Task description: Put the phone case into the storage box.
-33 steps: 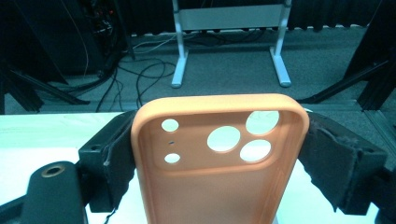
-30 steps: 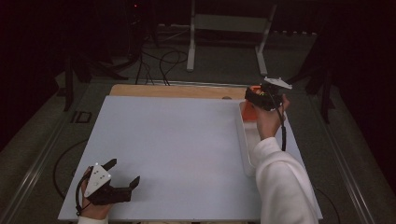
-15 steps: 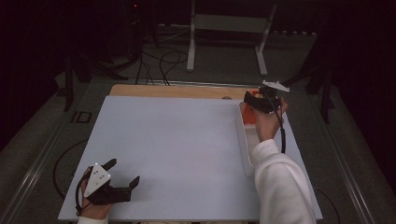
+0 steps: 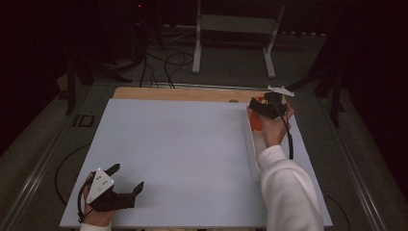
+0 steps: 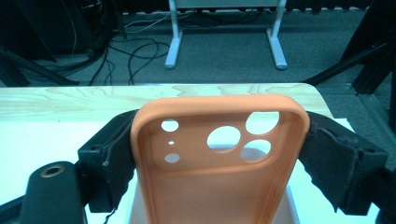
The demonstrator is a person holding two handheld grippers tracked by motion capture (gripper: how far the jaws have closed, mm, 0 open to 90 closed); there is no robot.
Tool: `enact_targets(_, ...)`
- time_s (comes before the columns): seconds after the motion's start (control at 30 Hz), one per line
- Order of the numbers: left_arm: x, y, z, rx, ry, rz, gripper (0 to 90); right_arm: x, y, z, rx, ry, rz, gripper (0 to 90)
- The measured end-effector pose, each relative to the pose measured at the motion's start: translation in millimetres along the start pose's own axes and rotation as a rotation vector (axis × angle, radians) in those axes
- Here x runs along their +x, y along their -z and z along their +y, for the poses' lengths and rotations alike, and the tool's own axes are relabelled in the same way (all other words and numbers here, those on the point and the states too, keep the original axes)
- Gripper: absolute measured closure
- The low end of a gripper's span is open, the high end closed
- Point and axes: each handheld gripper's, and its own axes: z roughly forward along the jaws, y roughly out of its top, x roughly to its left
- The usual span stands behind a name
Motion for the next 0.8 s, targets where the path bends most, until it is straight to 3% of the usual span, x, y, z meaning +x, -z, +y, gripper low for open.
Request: enact_targets(0.8,0.7,0.6,-0.1,0.001,0.001,0.001,0.0,-0.9,-8.6,-4.8,0.028,0.0,-0.004,15.3)
